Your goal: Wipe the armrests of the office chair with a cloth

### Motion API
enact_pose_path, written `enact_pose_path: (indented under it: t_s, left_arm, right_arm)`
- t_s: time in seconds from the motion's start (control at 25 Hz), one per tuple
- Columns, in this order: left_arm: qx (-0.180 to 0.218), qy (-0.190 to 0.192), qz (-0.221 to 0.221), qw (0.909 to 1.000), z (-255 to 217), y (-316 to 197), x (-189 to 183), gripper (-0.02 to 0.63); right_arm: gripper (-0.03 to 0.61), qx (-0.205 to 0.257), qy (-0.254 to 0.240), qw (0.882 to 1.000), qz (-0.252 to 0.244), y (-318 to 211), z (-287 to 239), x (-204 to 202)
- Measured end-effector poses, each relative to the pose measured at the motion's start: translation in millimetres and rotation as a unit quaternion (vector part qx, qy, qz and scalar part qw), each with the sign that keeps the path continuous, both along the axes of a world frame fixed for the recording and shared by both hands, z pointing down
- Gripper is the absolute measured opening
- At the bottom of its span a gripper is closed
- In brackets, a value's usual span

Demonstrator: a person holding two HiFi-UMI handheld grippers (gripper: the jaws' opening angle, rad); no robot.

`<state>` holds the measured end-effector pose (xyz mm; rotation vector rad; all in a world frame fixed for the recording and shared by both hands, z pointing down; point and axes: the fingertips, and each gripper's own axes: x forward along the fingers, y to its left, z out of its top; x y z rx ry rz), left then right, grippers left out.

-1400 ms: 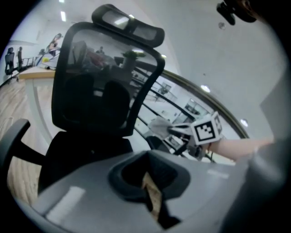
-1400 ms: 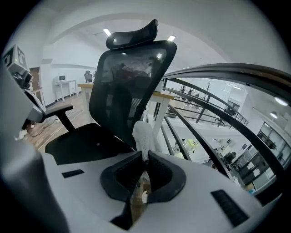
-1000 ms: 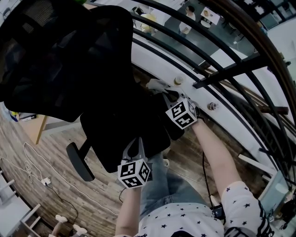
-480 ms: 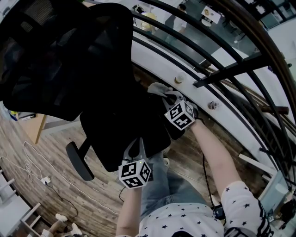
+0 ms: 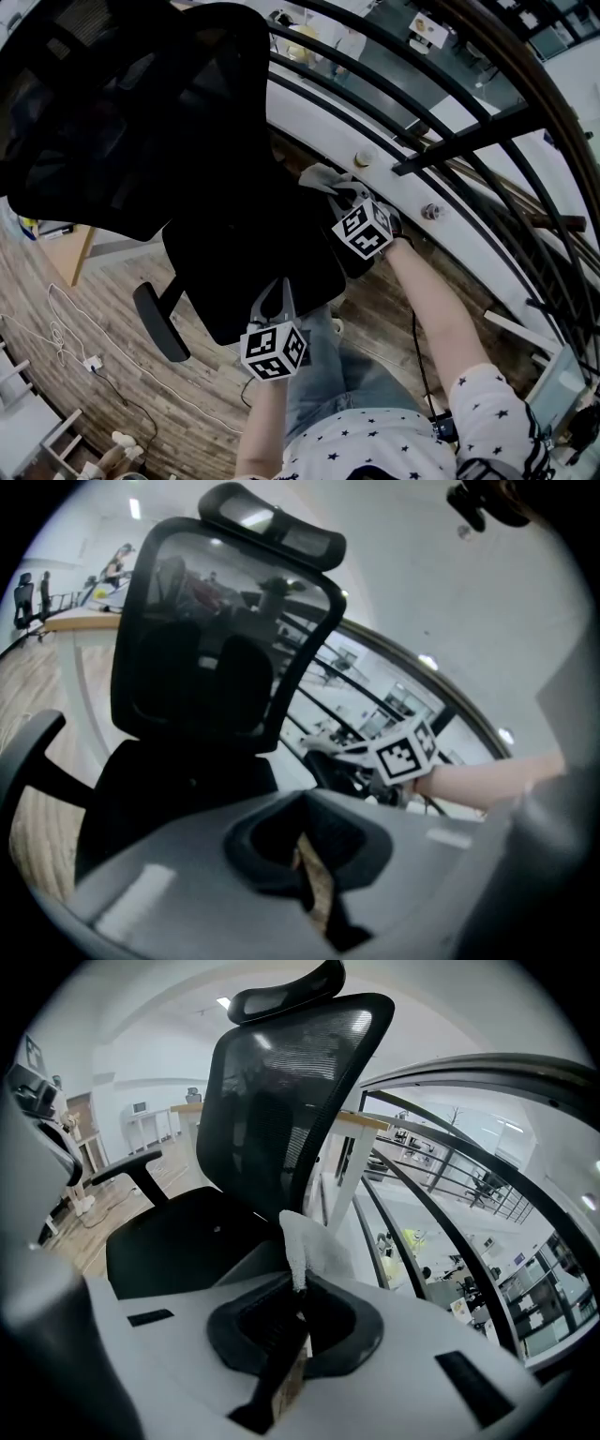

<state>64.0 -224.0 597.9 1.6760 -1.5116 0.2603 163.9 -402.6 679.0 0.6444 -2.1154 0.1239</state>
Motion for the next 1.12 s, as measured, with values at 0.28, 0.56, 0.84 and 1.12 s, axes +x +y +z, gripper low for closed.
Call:
enact_pose_path:
  t_s: [0.28, 0.56, 0.84, 1.12]
  left_arm:
    - [0.004, 0.001, -0.001, 1.0000, -3, 4, 4, 0.006]
    - [0.004, 0.001, 0.001, 1.0000, -4, 16, 10, 0.006]
    - [0.006, 0.002, 0.001, 1.0000, -8, 25, 14, 0.006]
    - [0.010, 0.002, 0.002, 0.9999, -13, 36, 20, 0.006]
  right_arm:
    - [0.028, -0.006, 0.002, 1.000, -0.009, 14, 0, 2]
    - [0.028, -0.013, 0.006, 1.000, -0.017, 30, 2, 6]
    - [0.028, -0.019, 0.011, 1.000, -0.021, 44, 0, 11]
    - [0.028, -0.025, 0.013, 0.999, -0.022, 63, 0, 17]
